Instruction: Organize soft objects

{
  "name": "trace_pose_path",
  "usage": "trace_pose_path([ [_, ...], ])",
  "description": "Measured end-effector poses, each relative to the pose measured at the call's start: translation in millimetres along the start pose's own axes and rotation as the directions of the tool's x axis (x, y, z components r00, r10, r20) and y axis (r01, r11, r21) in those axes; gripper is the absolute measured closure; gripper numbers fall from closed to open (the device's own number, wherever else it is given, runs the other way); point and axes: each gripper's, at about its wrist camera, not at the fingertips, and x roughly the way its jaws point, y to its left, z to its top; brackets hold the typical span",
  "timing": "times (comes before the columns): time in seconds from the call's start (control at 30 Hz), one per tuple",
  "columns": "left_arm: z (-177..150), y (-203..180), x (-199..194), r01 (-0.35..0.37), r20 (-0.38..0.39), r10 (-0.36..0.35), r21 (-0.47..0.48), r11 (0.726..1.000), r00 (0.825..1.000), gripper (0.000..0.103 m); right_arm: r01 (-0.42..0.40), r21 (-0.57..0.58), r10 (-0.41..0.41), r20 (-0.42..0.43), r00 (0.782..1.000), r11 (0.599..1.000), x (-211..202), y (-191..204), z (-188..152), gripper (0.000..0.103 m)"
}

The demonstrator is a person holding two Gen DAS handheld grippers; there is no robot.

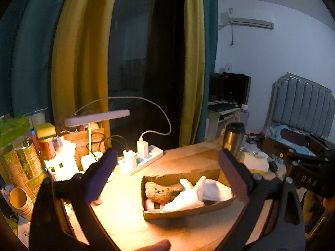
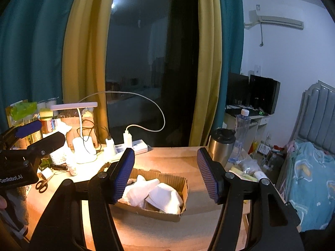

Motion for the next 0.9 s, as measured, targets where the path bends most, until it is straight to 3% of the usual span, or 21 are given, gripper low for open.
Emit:
trace_pose_path([
  [0.9,-5.6,-5.9,12.4,-0.011,-0.029,0.012,0.011,1.000,1.000,0.005,-0.015,0.006,0.016,-0.035,0.999,1.000,11.3,-6.1,-6.1,0.038],
])
